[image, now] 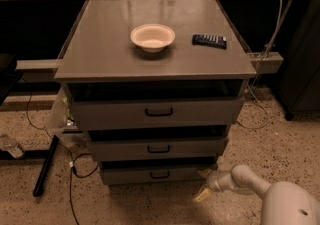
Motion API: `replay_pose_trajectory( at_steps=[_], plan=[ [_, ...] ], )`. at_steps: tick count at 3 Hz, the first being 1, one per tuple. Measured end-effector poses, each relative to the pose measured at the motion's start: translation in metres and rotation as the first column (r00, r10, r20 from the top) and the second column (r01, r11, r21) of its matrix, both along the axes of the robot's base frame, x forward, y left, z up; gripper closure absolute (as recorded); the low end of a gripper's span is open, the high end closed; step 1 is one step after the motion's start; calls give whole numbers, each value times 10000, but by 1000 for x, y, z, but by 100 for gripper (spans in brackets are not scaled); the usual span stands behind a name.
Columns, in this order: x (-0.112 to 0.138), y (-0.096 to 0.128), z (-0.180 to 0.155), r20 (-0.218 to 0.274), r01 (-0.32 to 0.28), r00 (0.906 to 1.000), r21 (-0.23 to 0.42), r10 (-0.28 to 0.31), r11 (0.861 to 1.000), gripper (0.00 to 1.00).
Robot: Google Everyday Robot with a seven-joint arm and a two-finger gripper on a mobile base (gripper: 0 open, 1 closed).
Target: Close bottom drawer
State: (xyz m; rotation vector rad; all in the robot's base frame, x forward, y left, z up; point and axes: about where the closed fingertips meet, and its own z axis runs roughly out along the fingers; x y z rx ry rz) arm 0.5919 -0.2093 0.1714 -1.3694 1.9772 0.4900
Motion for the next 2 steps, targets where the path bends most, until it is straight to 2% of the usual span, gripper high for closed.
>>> replay_pose_trajectory(
  at_steps=[1,2],
  plan=[
    [-4,1,0,0,1,10000,-2,-1,10000,0],
    [-30,-9,2,-413,73,9991,-112,-77,9999,0]
  ],
)
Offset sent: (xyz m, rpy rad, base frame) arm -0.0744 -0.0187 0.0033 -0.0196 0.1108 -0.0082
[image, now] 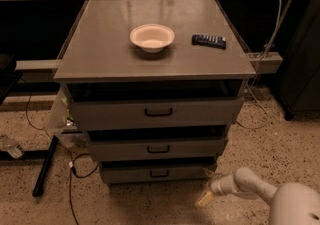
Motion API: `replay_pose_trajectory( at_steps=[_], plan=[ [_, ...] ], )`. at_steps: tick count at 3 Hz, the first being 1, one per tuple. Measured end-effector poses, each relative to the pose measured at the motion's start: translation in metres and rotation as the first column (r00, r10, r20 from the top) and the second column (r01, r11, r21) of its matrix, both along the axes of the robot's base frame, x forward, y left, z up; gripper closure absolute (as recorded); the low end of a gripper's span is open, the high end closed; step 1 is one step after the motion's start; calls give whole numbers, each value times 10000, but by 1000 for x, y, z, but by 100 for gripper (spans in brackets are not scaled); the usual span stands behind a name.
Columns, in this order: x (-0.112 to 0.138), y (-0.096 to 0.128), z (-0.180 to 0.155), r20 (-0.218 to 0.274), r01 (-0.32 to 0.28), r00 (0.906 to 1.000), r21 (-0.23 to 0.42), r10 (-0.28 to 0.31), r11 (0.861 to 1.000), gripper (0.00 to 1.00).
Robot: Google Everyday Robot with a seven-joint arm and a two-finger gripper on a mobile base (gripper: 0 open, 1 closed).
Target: Close bottom drawer
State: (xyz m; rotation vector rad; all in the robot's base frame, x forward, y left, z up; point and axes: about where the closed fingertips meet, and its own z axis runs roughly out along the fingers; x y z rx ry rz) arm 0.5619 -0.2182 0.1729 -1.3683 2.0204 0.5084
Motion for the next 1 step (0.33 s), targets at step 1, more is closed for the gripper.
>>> replay_pose_trajectory(
  at_steps=[1],
  plan=[
    [-6,5,-2,-102,-79,9999,58,79,10000,0]
  ],
)
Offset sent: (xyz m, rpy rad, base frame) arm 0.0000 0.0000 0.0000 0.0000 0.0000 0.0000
